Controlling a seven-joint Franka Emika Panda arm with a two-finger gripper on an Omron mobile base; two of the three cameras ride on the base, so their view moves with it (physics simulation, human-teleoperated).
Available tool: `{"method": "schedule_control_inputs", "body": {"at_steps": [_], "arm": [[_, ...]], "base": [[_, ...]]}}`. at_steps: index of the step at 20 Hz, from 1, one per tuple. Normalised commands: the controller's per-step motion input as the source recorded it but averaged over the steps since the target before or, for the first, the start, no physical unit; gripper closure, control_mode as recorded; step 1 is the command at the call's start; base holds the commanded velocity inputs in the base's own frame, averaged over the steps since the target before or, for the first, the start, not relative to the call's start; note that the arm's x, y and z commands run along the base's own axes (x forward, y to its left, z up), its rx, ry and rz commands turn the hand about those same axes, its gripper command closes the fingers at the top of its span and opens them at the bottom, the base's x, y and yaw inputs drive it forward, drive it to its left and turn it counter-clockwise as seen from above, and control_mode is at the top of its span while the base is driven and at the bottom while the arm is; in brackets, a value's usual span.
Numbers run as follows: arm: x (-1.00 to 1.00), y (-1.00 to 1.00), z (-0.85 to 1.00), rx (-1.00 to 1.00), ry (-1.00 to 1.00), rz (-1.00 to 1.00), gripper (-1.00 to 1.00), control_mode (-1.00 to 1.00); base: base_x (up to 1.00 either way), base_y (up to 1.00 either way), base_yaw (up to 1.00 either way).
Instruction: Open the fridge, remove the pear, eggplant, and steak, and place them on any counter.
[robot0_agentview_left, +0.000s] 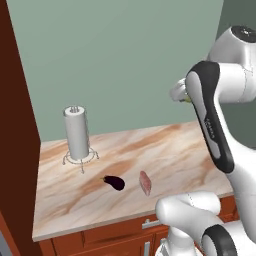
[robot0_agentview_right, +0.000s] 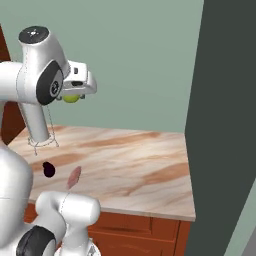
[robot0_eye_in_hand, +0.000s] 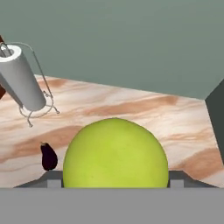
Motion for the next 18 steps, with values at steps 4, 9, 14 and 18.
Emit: {"method": "schedule_control_inputs", "body": {"at_steps": [4,9,14,18], "arm": [[0.59,-0.24,-0.98,0.0,0.22,0.0,1.0,-1.0],[0.41,-0.41,-1.0,-0.03,0.23,0.0,1.0,-1.0],[0.2,-0.27,-1.0,-0.07,0.15,0.0,1.0,-1.0],[0.11,-0.14,-1.0,0.0,0.01,0.0,1.0,-1.0]], "base": [[0.0,0.0,0.0],[0.0,0.0,0.0],[0.0,0.0,0.0],[0.0,0.0,0.0]]}}
